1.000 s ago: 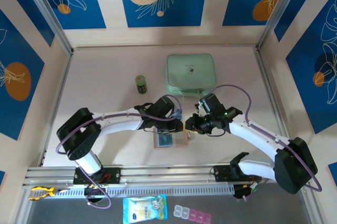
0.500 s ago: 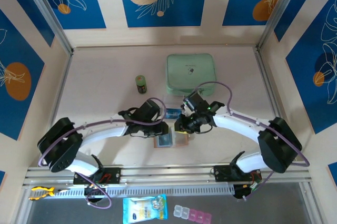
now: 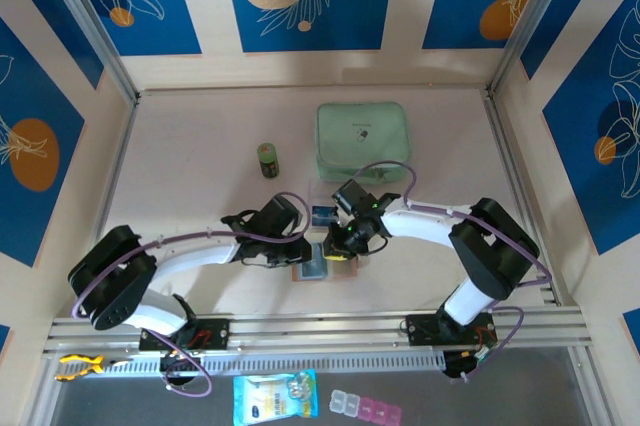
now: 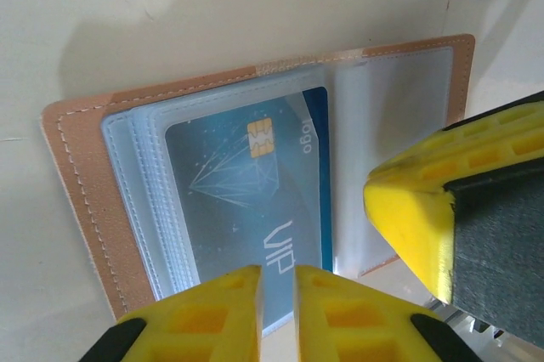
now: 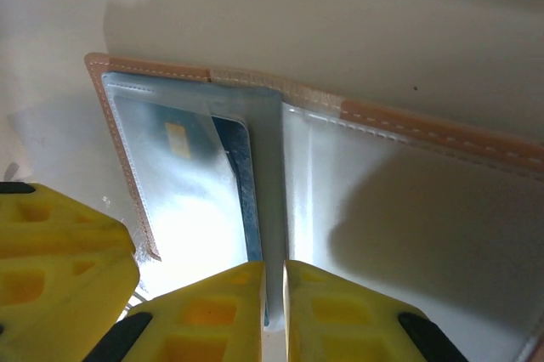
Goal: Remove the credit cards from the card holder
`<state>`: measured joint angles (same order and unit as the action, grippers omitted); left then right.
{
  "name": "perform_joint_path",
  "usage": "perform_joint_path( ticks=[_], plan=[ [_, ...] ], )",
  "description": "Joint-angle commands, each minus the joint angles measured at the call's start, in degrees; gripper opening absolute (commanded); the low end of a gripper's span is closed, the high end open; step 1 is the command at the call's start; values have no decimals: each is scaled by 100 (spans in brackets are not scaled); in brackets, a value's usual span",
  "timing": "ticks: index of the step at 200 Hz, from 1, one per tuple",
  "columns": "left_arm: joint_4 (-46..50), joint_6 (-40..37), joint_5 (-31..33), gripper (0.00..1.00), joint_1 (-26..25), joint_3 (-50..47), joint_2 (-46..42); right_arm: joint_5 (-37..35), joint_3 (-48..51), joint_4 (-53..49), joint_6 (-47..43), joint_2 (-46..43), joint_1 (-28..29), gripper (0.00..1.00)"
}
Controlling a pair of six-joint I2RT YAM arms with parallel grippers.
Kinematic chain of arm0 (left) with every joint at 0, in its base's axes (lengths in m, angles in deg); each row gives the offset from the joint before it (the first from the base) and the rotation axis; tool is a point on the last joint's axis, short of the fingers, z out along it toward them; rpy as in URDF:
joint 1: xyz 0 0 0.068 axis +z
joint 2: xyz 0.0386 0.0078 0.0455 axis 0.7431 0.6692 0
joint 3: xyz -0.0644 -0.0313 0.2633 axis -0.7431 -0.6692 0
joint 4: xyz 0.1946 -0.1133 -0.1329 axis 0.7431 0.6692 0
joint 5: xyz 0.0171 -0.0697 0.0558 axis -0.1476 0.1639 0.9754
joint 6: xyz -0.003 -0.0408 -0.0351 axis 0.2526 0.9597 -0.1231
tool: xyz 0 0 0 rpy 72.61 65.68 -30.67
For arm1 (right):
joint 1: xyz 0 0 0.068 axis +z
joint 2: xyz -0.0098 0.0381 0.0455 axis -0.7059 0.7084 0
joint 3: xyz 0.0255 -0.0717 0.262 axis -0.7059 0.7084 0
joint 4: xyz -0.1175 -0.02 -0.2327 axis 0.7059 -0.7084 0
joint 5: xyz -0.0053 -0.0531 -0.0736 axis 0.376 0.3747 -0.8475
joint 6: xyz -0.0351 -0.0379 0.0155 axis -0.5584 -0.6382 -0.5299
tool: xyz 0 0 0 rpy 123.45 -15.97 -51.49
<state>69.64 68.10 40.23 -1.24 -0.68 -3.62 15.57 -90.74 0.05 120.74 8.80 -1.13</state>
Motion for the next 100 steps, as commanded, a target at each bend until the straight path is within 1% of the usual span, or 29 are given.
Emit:
perform_joint_path(
  ticks=[1, 100],
  plan=[
    [-78, -45, -37, 16, 49, -70, 95, 64, 119, 4, 24, 74, -8, 14],
    [129, -200, 48, 14, 46, 27, 176, -187, 202, -295, 103, 143, 24, 14]
  ],
)
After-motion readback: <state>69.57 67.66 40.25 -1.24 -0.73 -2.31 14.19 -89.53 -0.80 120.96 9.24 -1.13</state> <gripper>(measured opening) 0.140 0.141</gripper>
